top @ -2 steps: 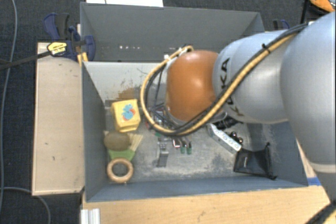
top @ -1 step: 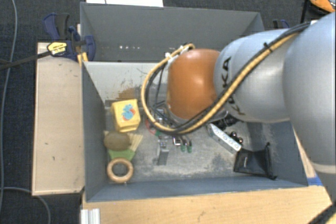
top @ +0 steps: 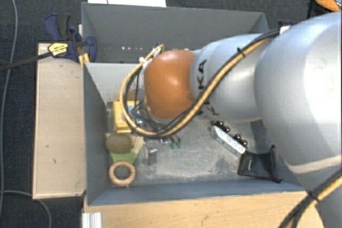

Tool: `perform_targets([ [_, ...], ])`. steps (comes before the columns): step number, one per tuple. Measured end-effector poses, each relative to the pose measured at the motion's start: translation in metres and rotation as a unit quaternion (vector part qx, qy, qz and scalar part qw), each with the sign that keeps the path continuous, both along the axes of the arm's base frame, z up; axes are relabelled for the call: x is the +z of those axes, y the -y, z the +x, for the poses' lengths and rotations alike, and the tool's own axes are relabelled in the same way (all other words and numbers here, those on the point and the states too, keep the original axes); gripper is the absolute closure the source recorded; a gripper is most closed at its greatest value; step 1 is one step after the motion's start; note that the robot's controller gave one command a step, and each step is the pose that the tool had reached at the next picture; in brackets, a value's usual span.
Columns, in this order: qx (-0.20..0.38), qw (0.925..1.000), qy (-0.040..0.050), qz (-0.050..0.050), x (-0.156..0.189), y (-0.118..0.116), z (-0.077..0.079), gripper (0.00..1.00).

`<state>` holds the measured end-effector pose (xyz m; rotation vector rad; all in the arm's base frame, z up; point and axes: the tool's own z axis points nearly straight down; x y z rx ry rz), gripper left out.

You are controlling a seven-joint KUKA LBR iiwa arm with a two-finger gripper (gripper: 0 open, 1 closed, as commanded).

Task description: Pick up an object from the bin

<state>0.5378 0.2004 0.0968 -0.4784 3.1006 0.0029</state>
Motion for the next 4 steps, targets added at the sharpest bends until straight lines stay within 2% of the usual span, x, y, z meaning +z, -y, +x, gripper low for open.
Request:
perform_targets([
  [1, 0.074, 0.9972, 0.0027, 0.003, -0.007, -0.018, 0.007, 0.00],
  [2, 0.197, 0.9804, 0.0008, -0.001, 0.001, -0.015, -0.005, 0.00],
  [3, 0.283, 0.9591, 0.0155, 0.004, -0.018, -0.017, -0.008, 0.00],
  [4, 0.429, 0.9034, 0.0037, -0.003, -0.025, -0.021, -0.003, 1.00],
])
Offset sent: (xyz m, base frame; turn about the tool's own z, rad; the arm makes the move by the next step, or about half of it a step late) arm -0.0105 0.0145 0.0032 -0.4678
